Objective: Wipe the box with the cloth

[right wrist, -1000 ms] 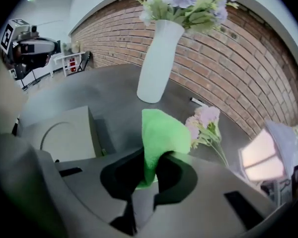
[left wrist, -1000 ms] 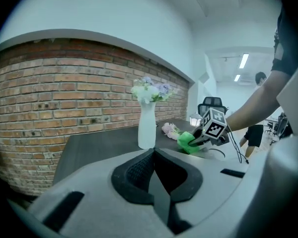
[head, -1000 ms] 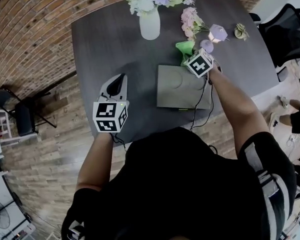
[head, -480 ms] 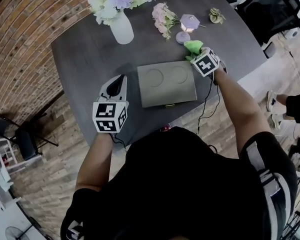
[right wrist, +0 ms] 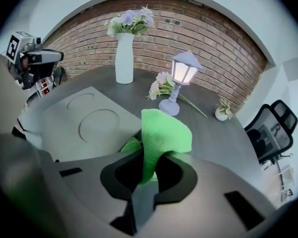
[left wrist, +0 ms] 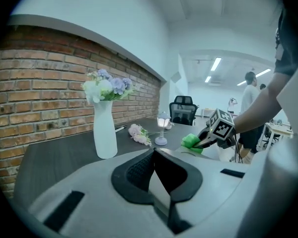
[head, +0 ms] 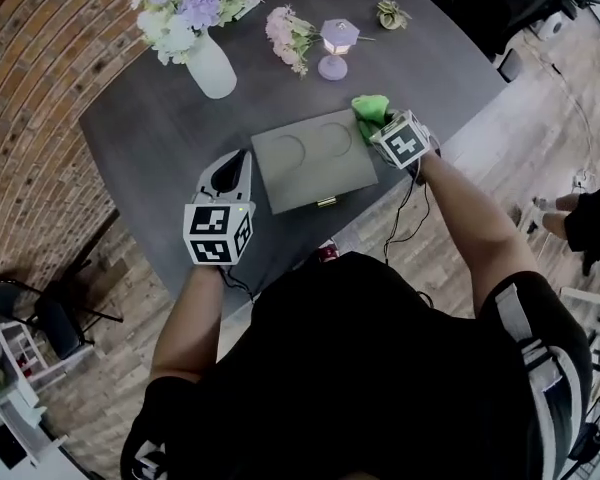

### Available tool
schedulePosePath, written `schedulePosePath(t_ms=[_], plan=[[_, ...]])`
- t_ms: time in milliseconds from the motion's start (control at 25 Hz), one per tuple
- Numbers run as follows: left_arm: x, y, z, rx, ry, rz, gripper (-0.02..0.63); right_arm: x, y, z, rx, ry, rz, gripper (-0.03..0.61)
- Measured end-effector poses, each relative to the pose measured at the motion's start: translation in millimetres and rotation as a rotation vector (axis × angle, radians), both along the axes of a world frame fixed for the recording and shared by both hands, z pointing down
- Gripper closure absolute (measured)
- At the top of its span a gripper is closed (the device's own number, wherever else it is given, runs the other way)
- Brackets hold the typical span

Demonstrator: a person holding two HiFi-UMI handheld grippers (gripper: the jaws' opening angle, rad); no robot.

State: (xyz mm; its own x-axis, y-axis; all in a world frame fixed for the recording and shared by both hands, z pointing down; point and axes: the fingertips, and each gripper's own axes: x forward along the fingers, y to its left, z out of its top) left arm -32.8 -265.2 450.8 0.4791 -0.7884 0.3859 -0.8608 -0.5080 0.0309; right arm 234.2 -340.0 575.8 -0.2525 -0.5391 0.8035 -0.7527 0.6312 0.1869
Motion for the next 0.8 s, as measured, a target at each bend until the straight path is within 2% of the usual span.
schedulePosePath(t_ms=[240,480,640,800], plan=[[11,4,-2,0.016,0.024,0.063,0.604,14,53,0,-0.043,-0.005,0.037,0.535],[0,10,-4,0.016,0.058,0.074,0.604,26,92,0,-0.151,-0.062,0.077,0.535],[-13,14,-2,0.016,0.071,0.065,0.604,35,97,-7,-0.185,-0.077,0.088,0.535],[-34,18,-3,0.017,0.083,0.030,0.604,45,80,-20,-0.156,-0.006,0.116,0.535]])
